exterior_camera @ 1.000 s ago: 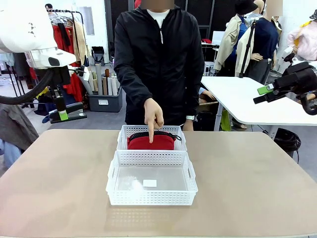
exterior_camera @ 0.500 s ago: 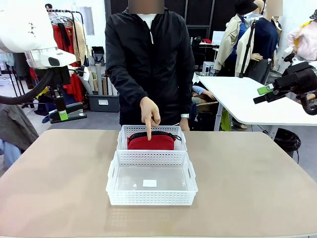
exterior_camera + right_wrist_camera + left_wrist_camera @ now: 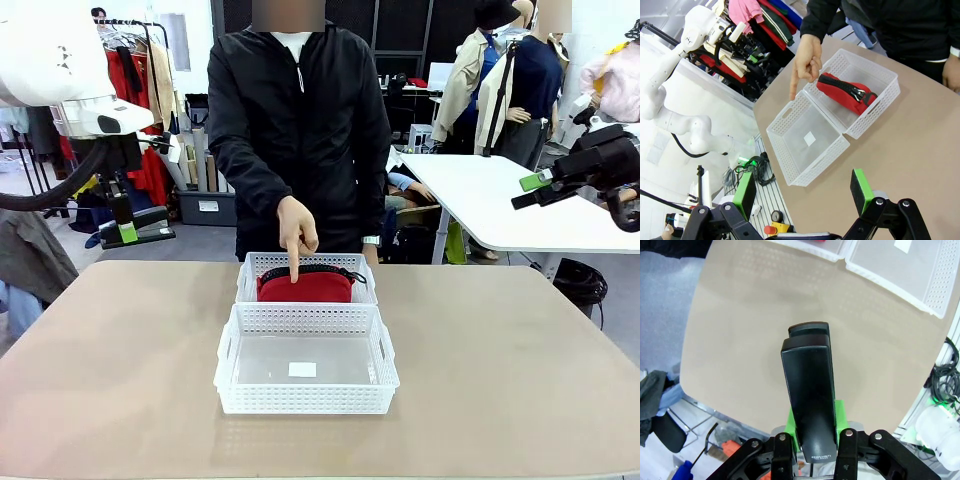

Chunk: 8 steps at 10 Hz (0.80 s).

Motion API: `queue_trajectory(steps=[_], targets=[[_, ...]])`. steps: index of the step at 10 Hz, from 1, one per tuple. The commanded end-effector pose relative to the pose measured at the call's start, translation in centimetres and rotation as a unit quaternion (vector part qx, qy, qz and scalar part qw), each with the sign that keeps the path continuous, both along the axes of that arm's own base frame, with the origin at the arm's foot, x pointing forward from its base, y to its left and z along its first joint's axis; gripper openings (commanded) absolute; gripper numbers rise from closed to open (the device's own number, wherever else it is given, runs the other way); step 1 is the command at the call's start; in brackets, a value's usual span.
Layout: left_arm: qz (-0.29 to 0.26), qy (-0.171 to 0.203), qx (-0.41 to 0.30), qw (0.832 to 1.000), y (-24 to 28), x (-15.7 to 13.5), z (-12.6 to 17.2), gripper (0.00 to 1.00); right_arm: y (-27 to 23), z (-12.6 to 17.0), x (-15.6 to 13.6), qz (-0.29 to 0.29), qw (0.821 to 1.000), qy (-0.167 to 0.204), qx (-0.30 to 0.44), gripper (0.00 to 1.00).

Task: Distribute items into two baskets.
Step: Place the picked Stapler into the Organizing basket as instructed by the person.

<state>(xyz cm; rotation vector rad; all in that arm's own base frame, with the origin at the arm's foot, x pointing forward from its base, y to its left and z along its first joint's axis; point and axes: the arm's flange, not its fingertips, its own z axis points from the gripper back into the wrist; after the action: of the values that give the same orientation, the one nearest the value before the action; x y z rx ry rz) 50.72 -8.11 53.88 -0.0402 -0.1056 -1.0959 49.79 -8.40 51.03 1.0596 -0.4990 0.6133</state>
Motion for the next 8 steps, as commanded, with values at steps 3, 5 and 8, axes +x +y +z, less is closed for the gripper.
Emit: queue_trajectory(steps=[3,5,8], targets=[[-0.007,-0.011,0.008,1.0,0.1,-1.4,-0.6,0.0,0.0,0.2,-0.1,0.0,1.0,-0.001,0.0,1.0],[-0.014,-0.018,0.016,1.0,0.3,-3.2,-1.5,0.0,0.0,0.2,-0.1,0.0,1.0,-0.001,0.0,1.0],[-0.026,-0.023,0.013,0.999,0.7,-6.1,-2.6,0.0,0.0,0.2,-0.1,0.0,1.0,-0.001,0.0,1.0]])
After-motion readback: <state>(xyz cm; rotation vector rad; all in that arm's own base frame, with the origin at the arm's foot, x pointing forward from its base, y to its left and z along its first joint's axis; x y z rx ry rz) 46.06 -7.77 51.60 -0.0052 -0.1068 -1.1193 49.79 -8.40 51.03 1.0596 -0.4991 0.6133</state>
